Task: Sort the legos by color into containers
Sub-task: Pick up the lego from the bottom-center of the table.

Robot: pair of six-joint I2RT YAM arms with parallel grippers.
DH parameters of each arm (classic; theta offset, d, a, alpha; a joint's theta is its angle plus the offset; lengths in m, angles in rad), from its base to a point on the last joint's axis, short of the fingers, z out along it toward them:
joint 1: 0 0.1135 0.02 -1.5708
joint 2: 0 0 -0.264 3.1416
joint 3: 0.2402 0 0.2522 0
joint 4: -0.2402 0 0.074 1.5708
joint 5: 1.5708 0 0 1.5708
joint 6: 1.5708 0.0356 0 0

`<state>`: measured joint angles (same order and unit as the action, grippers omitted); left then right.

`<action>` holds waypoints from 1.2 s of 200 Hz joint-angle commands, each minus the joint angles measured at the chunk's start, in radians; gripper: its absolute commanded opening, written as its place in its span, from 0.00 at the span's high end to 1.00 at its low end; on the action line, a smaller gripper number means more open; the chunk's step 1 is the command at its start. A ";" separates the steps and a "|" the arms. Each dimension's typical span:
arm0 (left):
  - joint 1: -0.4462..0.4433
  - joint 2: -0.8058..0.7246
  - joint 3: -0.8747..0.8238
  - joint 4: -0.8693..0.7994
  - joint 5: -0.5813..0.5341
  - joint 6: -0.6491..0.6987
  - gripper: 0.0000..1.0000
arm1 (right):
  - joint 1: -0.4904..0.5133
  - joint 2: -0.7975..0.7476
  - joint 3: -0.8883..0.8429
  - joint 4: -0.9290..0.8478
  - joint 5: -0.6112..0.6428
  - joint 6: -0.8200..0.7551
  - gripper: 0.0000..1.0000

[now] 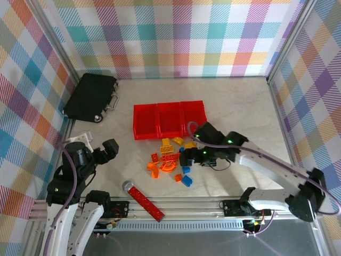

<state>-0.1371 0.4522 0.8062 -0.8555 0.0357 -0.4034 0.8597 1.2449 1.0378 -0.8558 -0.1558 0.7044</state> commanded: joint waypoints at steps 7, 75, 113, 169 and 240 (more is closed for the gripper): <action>-0.019 0.019 -0.015 0.011 0.123 0.014 0.00 | 0.047 0.121 0.096 -0.100 0.165 0.038 0.12; -0.046 0.057 -0.025 0.055 0.322 0.051 0.00 | 0.100 0.378 0.187 -0.109 0.201 0.035 0.17; -0.055 0.066 0.040 -0.027 0.401 0.075 0.00 | 0.105 0.461 0.209 -0.115 0.215 0.029 0.19; -0.055 0.092 0.112 -0.231 0.342 0.127 0.00 | 0.105 0.512 0.194 -0.070 0.215 0.033 0.26; -0.055 0.007 0.102 -0.230 0.346 0.126 0.00 | 0.108 0.559 0.218 -0.072 0.203 0.029 0.36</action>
<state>-0.1879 0.4721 0.9066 -1.0584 0.3584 -0.2939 0.9581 1.7897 1.2270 -0.9134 0.0452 0.7258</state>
